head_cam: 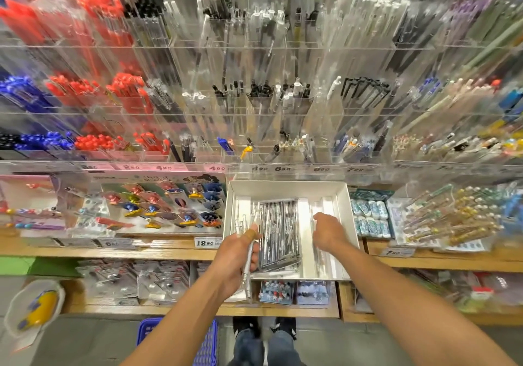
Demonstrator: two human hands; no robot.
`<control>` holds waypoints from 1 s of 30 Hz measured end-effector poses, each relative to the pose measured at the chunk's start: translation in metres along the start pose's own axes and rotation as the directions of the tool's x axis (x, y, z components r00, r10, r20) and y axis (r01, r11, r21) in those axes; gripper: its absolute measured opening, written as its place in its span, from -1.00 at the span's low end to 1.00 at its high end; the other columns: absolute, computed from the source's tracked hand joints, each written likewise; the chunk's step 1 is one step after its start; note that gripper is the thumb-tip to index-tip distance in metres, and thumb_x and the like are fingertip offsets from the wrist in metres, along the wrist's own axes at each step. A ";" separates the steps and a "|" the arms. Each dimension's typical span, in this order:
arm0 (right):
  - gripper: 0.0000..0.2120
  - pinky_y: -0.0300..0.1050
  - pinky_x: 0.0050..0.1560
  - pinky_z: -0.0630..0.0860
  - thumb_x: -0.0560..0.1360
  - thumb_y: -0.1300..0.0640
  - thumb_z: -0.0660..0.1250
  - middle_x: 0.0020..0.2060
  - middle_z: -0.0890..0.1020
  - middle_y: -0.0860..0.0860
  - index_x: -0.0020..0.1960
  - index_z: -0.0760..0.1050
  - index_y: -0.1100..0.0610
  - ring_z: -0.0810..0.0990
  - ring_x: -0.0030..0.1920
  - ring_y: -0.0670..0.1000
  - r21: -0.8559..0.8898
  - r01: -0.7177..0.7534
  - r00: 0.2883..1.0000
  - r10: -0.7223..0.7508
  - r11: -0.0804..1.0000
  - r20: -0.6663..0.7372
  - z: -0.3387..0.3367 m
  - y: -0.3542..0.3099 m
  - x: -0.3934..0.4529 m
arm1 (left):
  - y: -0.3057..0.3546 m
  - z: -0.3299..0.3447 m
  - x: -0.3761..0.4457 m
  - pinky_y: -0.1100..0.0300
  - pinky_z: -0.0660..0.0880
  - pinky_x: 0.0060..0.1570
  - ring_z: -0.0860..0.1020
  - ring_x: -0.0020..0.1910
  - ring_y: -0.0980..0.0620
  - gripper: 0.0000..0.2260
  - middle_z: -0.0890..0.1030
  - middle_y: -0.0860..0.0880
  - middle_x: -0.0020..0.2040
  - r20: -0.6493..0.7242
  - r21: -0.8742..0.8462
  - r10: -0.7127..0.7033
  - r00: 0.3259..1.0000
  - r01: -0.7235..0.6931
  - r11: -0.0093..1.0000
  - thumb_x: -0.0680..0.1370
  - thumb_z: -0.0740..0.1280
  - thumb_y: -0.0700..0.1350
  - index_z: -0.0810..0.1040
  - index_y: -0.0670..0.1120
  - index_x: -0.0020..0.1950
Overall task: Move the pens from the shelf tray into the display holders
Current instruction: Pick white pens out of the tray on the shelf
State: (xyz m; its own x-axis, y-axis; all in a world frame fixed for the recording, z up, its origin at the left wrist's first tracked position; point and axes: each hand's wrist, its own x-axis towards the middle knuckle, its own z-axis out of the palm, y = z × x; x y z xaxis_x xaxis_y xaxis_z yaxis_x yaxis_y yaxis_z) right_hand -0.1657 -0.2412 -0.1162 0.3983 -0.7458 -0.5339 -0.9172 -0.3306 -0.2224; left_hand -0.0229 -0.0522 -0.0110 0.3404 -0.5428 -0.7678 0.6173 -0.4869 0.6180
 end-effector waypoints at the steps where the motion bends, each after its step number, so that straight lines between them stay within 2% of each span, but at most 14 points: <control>1: -0.61 -0.12 0.08 0.54 0.48 0.45 0.22 0.14 0.57 0.09 0.25 0.47 0.19 0.57 0.09 0.08 -0.034 0.013 1.000 -0.013 0.999 0.000 0.003 0.000 0.004 | 0.000 -0.001 0.000 0.21 0.33 -0.40 0.36 -0.42 0.08 -0.74 0.45 -0.01 -0.36 0.001 -0.020 -0.007 1.000 0.007 1.000 0.63 0.28 0.00 0.51 -0.21 0.08; 9: -0.68 -0.07 -0.01 0.56 0.50 0.44 0.20 0.16 0.54 0.13 0.20 0.49 0.25 0.62 0.05 0.14 -0.286 0.043 0.999 -0.041 0.957 0.013 0.004 -0.007 0.013 | -0.002 -0.008 -0.002 0.25 0.38 -0.43 0.39 -0.42 0.09 -0.78 0.48 -0.01 -0.33 -0.044 -0.040 0.000 0.999 -0.002 0.999 0.65 0.26 -0.02 0.52 -0.18 0.04; 12: -0.65 -0.06 -0.10 0.50 0.51 0.43 0.18 0.36 0.37 0.13 0.27 0.46 0.26 0.61 0.03 0.11 -0.311 0.051 0.998 -0.055 0.949 -0.003 0.006 -0.008 0.009 | -0.001 -0.008 -0.002 0.24 0.39 -0.39 0.40 -0.40 0.08 -0.77 0.49 -0.02 -0.32 -0.060 -0.032 0.005 0.998 -0.007 0.999 0.65 0.26 -0.02 0.53 -0.18 0.04; 15: -0.63 -0.08 -0.16 0.45 0.50 0.46 0.21 0.37 0.28 0.12 0.28 0.42 0.25 0.59 -0.04 0.10 -0.302 0.082 0.997 -0.081 0.950 0.015 0.006 -0.004 0.008 | 0.001 -0.008 -0.002 0.23 0.38 -0.37 0.40 -0.39 0.07 -0.77 0.49 -0.02 -0.31 -0.067 -0.025 0.011 0.998 -0.013 1.000 0.65 0.26 -0.02 0.53 -0.19 0.06; 18: -0.60 -0.03 -0.12 0.47 0.47 0.46 0.19 0.28 0.30 0.12 0.27 0.35 0.21 0.56 -0.03 0.14 -0.246 0.124 0.992 -0.119 0.961 0.037 0.001 0.001 0.010 | 0.003 -0.007 0.000 0.22 0.37 -0.36 0.39 -0.38 0.07 -0.76 0.48 -0.03 -0.30 -0.072 -0.023 0.017 0.997 -0.019 1.000 0.65 0.27 -0.02 0.52 -0.19 0.08; 22: -0.75 0.02 0.08 0.52 0.52 0.39 0.14 0.11 0.49 0.09 0.12 0.40 0.14 0.53 0.03 0.09 -0.034 0.188 0.976 -0.183 0.982 0.118 -0.014 0.009 0.013 | 0.004 -0.002 0.000 0.21 0.35 -0.36 0.38 -0.38 0.07 -0.77 0.47 -0.03 -0.30 -0.068 -0.017 0.034 0.997 -0.036 0.999 0.64 0.27 0.00 0.52 -0.18 0.05; 24: -0.80 -0.06 0.02 0.51 0.53 0.36 0.15 0.02 0.54 0.04 0.05 0.43 0.12 0.52 0.00 0.04 0.111 0.182 0.963 -0.200 0.977 0.183 -0.020 0.011 0.010 | 0.003 0.001 0.000 0.21 0.35 -0.37 0.39 -0.39 0.07 -0.77 0.48 -0.03 -0.29 -0.064 -0.018 0.037 0.997 -0.038 0.999 0.64 0.28 0.00 0.53 -0.17 0.04; 26: -0.84 -0.13 -0.10 0.48 0.55 0.32 0.19 -0.03 0.55 0.02 0.07 0.43 0.14 0.53 -0.07 0.01 0.205 0.160 0.945 -0.209 0.966 0.250 -0.025 0.009 0.003 | 0.003 0.005 0.000 0.21 0.35 -0.39 0.39 -0.39 0.06 -0.77 0.48 -0.03 -0.29 -0.057 -0.028 0.036 0.998 -0.038 0.999 0.64 0.28 -0.01 0.53 -0.17 0.02; 30: -0.91 -0.27 -0.29 0.43 0.60 0.21 0.26 -0.10 0.56 0.00 0.09 0.39 0.10 0.58 -0.20 -0.08 0.281 0.150 0.924 -0.236 0.948 0.301 -0.021 0.009 -0.010 | 0.001 0.011 -0.001 0.19 0.36 -0.37 0.40 -0.40 0.06 -0.78 0.49 -0.03 -0.31 -0.057 -0.016 0.040 0.998 -0.041 0.999 0.64 0.28 -0.02 0.54 -0.18 0.04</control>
State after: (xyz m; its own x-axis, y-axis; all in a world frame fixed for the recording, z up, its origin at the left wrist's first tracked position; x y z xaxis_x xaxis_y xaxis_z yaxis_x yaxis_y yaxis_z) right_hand -0.1778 -0.2483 -0.0957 0.5809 -0.4374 -0.6864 -0.8126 -0.2625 -0.5204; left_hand -0.0304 -0.0598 -0.0076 0.4046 -0.5222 -0.7508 0.6138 -0.4535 0.6462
